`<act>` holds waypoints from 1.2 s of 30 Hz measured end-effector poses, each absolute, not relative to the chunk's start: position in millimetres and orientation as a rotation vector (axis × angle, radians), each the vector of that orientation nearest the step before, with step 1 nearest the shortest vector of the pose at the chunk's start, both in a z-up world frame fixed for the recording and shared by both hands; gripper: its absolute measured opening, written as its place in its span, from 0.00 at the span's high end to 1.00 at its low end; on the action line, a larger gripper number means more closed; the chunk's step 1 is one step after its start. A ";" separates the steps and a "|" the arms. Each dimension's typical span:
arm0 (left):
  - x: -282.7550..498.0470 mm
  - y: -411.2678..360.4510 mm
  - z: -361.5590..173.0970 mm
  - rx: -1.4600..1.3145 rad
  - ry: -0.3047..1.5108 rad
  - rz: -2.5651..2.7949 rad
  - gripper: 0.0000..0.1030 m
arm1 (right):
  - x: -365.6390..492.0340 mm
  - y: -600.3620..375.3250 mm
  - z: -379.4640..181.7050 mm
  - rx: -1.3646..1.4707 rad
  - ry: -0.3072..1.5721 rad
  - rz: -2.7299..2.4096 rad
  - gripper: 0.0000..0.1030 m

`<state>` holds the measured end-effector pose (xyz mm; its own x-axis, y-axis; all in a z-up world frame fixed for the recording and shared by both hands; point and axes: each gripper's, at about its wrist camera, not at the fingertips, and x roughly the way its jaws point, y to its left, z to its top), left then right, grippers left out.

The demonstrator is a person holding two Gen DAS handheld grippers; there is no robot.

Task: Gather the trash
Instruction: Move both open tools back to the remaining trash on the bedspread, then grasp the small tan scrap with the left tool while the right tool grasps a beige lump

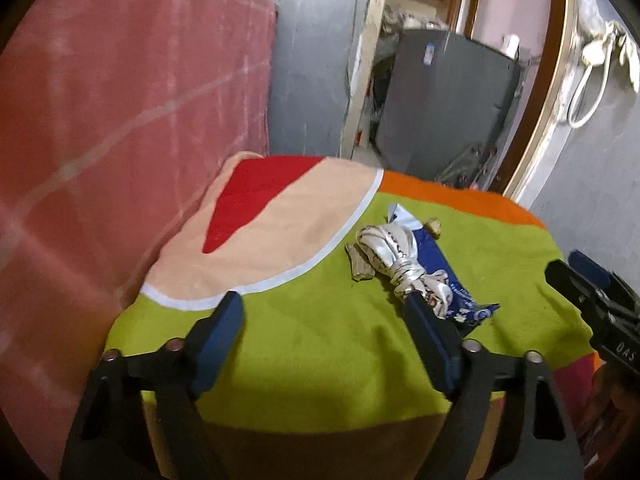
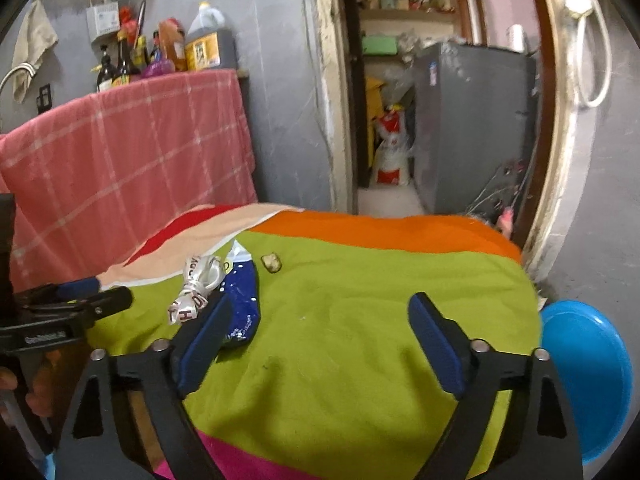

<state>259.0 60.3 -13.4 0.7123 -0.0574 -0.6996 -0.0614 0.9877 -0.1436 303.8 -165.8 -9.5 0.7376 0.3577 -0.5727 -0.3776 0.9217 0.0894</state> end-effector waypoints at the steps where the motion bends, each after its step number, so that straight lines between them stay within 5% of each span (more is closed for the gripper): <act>1: 263.3 60.1 -15.5 -0.154 0.790 -0.005 0.34 | 309.5 -163.3 -11.7 -0.036 0.640 0.410 0.17; 12: 302.3 50.1 -35.6 -0.083 0.882 -0.081 0.64 | 367.6 -118.3 -31.4 -0.115 0.809 0.477 0.51; 36: 327.2 39.7 -47.0 -0.033 0.906 -0.150 0.83 | 409.2 -77.5 -54.1 -0.163 0.899 0.598 0.83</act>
